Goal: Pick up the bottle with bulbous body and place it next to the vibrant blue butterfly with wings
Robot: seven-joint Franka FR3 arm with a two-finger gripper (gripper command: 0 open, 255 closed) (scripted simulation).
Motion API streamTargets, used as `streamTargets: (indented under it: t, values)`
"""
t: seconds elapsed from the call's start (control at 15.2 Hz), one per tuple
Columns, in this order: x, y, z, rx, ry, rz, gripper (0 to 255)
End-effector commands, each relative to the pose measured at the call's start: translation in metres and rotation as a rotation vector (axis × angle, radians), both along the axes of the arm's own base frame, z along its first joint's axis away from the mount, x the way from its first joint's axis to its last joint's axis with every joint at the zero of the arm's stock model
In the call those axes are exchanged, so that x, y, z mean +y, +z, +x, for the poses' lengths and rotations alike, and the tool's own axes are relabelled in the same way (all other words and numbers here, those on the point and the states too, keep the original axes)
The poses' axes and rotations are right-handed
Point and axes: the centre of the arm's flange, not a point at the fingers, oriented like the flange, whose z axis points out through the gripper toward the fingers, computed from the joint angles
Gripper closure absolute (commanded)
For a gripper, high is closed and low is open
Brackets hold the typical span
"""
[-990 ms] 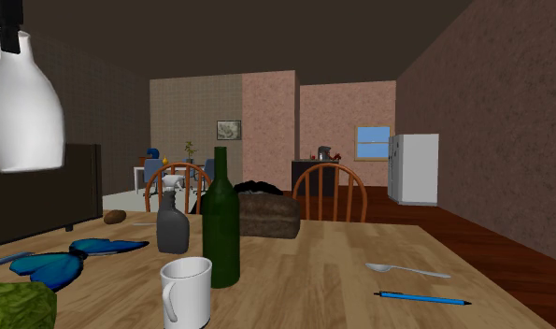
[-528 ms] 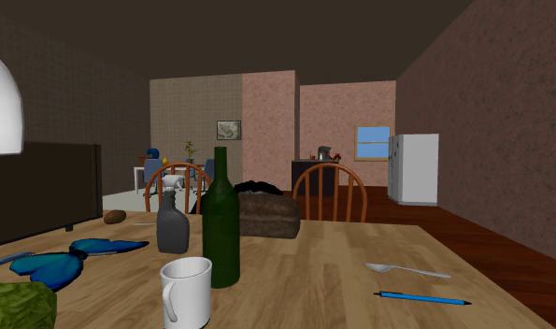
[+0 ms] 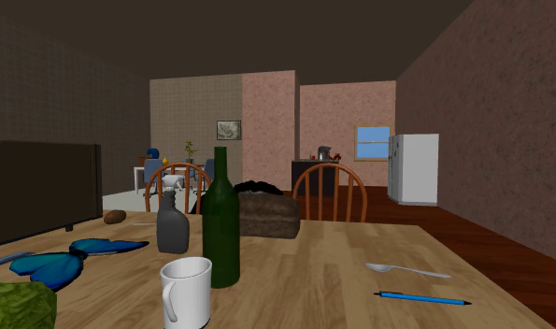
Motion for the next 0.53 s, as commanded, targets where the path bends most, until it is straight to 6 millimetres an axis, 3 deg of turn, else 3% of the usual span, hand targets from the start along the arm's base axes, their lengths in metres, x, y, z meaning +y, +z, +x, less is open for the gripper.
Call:
streamTargets:
  t: [0.0,0.46]
  values:
    - [0.001,-0.009,-0.001,-0.001,-0.001,0.001,255]
    - [0.001,-0.046,-0.001,-0.001,-0.001,0.001,255]
